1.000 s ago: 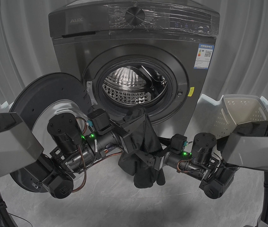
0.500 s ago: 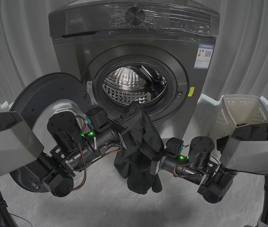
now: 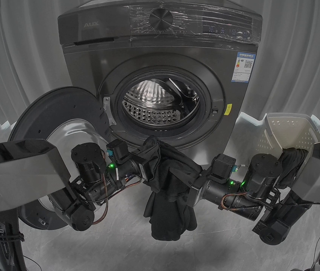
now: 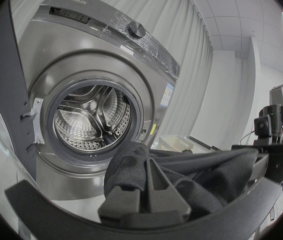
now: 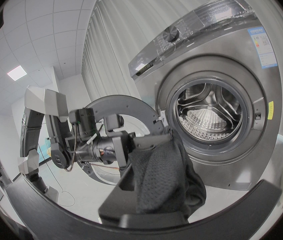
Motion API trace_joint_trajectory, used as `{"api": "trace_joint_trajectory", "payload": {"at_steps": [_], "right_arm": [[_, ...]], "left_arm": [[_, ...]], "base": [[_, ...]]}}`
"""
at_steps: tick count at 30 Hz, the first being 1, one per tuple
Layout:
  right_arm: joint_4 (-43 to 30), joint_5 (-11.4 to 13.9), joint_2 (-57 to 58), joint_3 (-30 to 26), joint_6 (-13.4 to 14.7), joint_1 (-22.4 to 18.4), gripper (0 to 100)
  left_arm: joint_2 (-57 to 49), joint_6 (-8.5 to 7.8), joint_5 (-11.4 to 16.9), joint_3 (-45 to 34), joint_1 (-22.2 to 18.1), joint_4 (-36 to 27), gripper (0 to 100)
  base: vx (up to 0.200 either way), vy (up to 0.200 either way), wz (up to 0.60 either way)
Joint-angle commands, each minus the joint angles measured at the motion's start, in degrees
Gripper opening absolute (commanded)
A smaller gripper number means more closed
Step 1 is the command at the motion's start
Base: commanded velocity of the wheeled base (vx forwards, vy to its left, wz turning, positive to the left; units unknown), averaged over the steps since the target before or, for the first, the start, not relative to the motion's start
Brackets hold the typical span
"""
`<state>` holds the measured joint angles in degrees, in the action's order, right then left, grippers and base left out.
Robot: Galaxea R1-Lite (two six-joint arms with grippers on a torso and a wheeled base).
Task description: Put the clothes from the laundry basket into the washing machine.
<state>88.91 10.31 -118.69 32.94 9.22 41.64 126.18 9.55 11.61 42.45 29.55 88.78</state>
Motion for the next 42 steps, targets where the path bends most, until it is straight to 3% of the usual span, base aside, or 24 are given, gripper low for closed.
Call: {"api": "trace_joint_trajectory", "payload": {"at_steps": [1, 5, 14, 18, 24, 32, 36, 42], "right_arm": [[0.0, 0.0, 1.4, 0.0, 0.0, -0.5, 0], [0.0, -0.1, 1.3, 0.5, 0.1, -1.2, 0], [0.0, -0.3, 1.0, 2.5, 0.1, -1.6, 0], [0.0, -0.3, 0.8, 2.6, 0.0, -1.5, 0], [0.0, -0.3, 0.7, 3.0, 0.1, -0.6, 0], [0.0, -0.4, 0.2, 3.2, 0.1, -0.3, 0], [0.0, -0.6, 0.2, 3.3, 0.2, -0.3, 0], [0.0, -1.9, 0.1, 4.1, 0.1, 0.4, 0]], "left_arm": [[0.4, 0.47, 0.2, -1.1, -0.2, 0.1, 100], [-2.3, 1.7, 1.8, -5.8, -0.2, 0.1, 100], [-6.5, 1.0, 12.4, -15.1, 1.0, 0.1, 100], [-7.1, 0.39, 14.9, -16.0, 1.8, 0.1, 100], [-3.3, -2.95, 14.7, -12.7, 2.6, 0.1, 100], [1.1, -3.04, 13.2, -7.1, 2.5, 0.1, 100], [3.5, -2.95, 8.2, -3.9, 3.0, 0.1, 100], [7.1, -2.69, 5.9, 0.7, 3.8, 0.0, 100]], "base": [[0.0, 0.0, 0.0], [0.0, 0.0, 0.0], [0.0, 0.0, 0.0], [0.0, 0.0, 0.0], [0.0, 0.0, 0.0], [0.0, 0.0, 0.0], [0.0, 0.0, 0.0], [0.0, 0.0, 0.0]]}}
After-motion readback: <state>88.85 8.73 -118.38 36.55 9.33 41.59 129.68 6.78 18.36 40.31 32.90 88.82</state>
